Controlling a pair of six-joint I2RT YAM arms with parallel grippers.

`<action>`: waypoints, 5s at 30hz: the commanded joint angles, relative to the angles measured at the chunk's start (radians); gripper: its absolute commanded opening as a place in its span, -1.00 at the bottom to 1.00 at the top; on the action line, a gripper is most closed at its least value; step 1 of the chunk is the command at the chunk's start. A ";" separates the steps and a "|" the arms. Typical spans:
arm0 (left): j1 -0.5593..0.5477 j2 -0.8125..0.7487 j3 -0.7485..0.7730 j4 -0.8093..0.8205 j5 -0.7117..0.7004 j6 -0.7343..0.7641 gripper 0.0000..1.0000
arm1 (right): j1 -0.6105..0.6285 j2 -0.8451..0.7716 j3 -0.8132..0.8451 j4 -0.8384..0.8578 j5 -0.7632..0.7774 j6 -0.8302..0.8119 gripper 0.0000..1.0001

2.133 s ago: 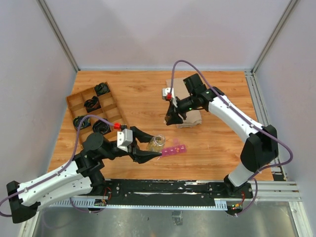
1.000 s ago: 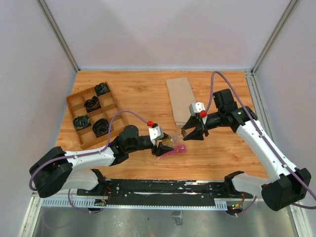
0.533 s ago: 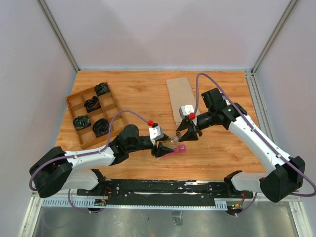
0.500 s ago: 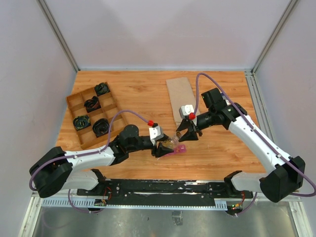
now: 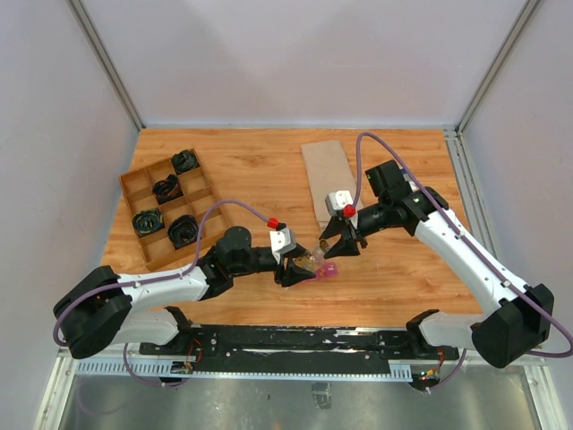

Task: Sort the pills into containers
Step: Screw the lid of the pill bottle onto the pill bottle.

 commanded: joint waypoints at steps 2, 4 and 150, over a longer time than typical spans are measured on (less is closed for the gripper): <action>0.007 0.002 0.006 0.084 0.015 -0.012 -0.99 | 0.019 -0.018 -0.015 -0.038 -0.052 -0.018 -0.32; 0.007 0.001 0.004 0.083 0.015 -0.013 -1.00 | 0.019 -0.016 -0.012 -0.056 -0.063 -0.029 -0.32; 0.009 -0.030 -0.026 0.083 0.115 -0.093 -0.99 | 0.077 -0.055 -0.036 0.006 0.021 0.036 0.64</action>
